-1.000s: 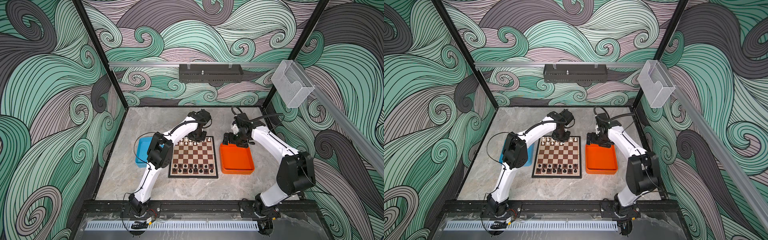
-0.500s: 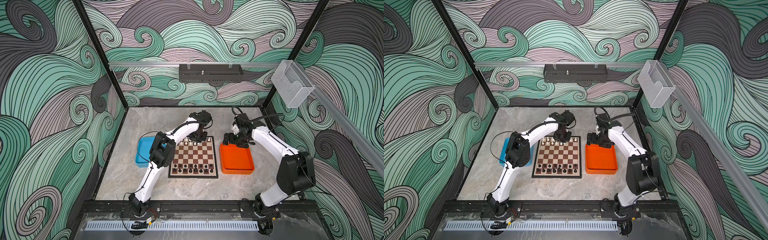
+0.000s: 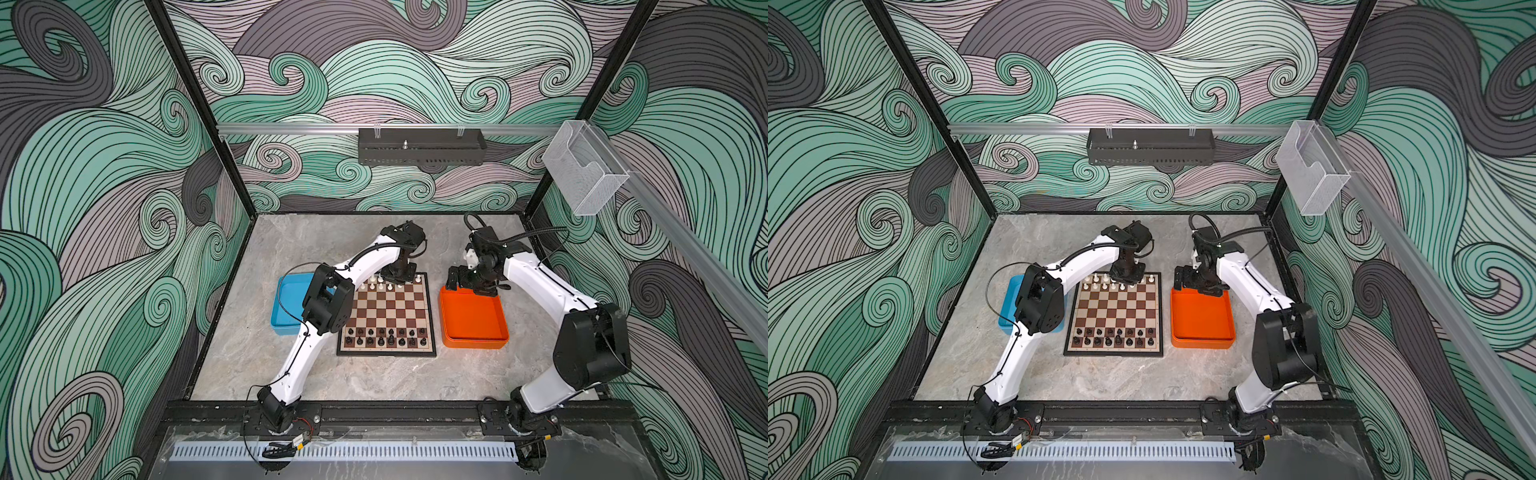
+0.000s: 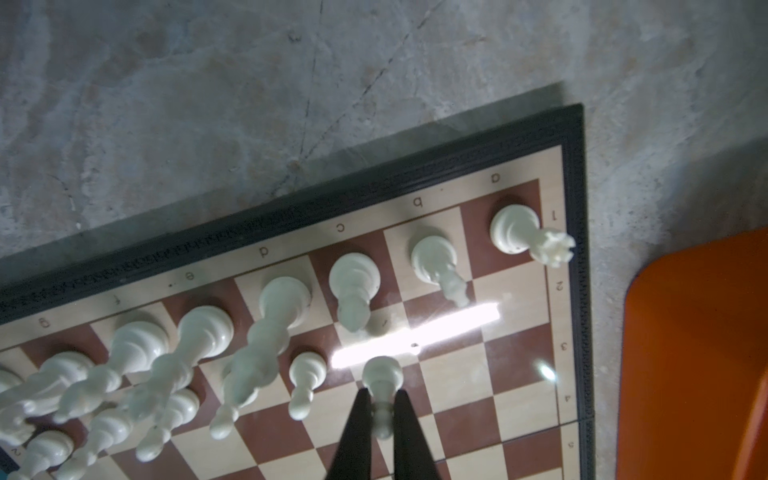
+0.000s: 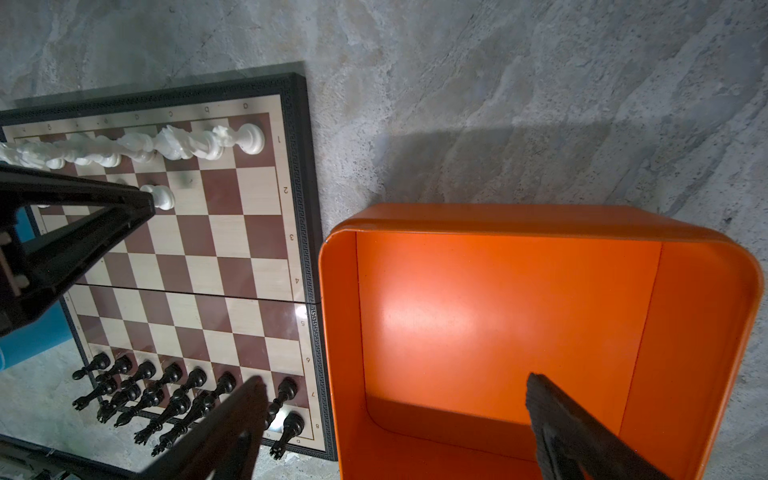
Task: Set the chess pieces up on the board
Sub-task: 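Lower the white pawn onto the far second rank beside the white pawns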
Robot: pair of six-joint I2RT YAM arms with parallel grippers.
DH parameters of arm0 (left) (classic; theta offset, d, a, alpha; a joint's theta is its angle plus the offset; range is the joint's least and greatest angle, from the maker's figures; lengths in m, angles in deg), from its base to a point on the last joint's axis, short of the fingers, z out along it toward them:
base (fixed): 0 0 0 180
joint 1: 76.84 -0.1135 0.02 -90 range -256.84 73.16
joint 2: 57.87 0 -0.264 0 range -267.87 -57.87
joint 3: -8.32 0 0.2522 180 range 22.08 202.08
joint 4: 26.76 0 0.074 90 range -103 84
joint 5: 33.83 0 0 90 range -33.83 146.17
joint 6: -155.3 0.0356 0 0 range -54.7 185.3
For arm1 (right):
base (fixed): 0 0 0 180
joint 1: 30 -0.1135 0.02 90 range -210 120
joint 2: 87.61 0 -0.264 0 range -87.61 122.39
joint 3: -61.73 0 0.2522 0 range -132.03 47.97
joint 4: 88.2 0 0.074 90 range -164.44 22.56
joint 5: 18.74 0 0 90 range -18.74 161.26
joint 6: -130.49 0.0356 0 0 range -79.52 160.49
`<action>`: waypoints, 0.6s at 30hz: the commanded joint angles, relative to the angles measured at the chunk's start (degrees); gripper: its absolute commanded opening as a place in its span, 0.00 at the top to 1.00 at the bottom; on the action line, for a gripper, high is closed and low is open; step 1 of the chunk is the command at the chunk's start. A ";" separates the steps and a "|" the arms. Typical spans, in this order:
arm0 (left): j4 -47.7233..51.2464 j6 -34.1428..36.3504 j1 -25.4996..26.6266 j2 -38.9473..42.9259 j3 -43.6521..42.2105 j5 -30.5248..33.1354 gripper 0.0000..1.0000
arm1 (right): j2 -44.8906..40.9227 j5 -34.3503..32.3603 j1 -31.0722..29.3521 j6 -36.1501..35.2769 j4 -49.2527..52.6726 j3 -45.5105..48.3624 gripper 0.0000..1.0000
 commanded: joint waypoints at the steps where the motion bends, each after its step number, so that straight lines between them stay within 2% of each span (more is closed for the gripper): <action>1: 0.73 -0.51 0.52 -1.41 1.93 -0.38 0.89 | -0.38 0.75 0.55 -0.48 -0.15 0.23 0.03; 18: 0.38 -0.16 0.44 -2.44 2.27 0.67 0.87 | 0.23 1.09 0.68 -0.56 -0.14 0.14 0.03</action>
